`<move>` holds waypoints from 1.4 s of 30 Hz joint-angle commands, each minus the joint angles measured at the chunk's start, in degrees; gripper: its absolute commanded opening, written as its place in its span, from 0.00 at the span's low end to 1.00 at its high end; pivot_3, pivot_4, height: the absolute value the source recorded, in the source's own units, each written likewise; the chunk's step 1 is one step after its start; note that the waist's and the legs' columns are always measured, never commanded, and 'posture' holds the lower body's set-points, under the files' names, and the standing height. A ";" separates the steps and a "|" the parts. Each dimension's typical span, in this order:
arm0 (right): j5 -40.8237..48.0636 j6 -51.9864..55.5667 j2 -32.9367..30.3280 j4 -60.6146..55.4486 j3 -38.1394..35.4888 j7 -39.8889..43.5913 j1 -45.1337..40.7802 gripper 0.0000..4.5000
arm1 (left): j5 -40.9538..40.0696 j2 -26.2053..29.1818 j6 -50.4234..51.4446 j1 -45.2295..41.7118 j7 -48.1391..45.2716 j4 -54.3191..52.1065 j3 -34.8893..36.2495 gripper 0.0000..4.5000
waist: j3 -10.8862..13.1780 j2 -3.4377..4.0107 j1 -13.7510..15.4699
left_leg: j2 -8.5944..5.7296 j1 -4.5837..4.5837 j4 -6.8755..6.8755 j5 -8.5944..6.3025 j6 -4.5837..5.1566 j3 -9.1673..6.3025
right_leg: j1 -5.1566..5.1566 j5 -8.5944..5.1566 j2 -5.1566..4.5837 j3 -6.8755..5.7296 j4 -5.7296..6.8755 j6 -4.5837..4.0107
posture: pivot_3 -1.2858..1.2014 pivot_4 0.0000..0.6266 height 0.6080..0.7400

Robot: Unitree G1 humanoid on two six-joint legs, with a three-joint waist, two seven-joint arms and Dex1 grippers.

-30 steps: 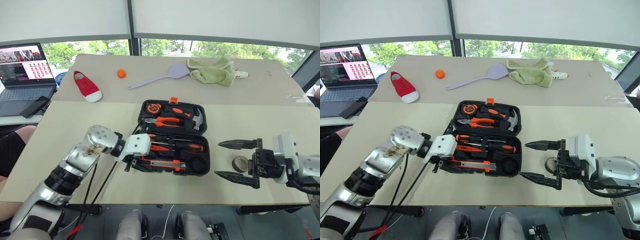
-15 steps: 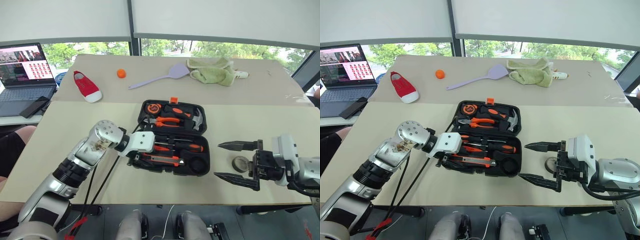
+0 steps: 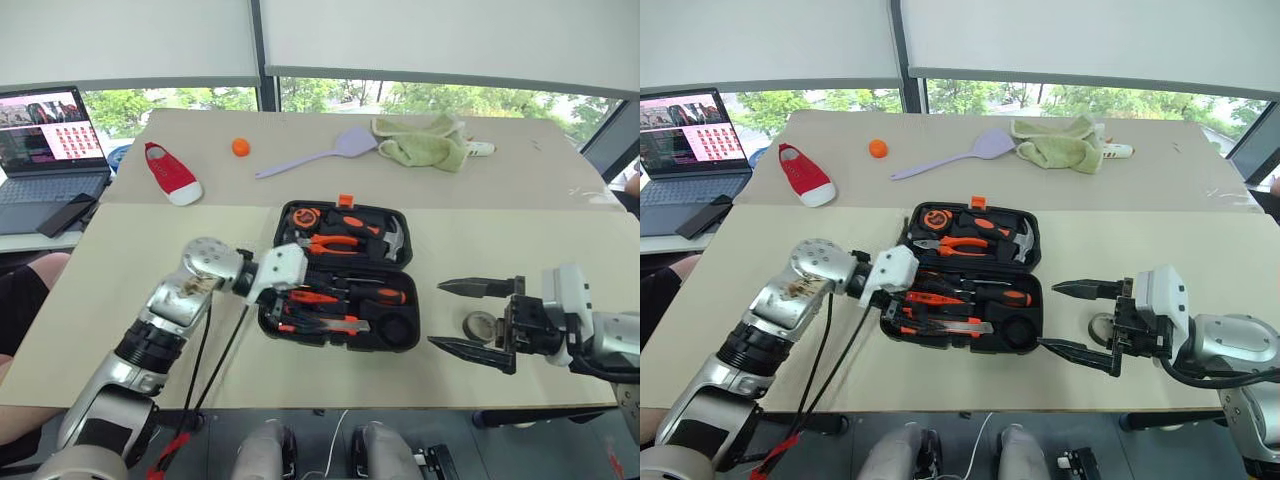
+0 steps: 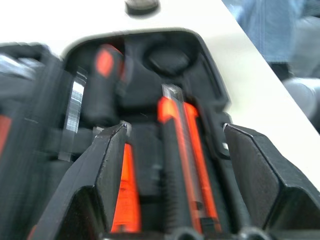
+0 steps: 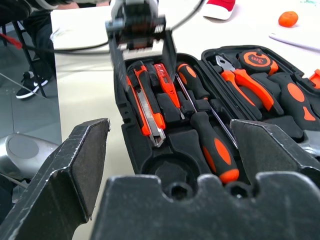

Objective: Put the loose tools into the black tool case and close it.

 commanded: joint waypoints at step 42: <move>-7.28 -10.74 8.63 9.52 -27.71 0.57 33.24 1.00 | -17.94 3.28 -7.08 24.13 -2.35 -0.58 24.06 0.97 | -0.73 0.51 -0.01 | 0.01 0.47 -0.25 -0.33 0.59 -0.03 | 0.46 0.06 -0.15 0.08 -0.29 0.08 | 0.52 0.24 1.00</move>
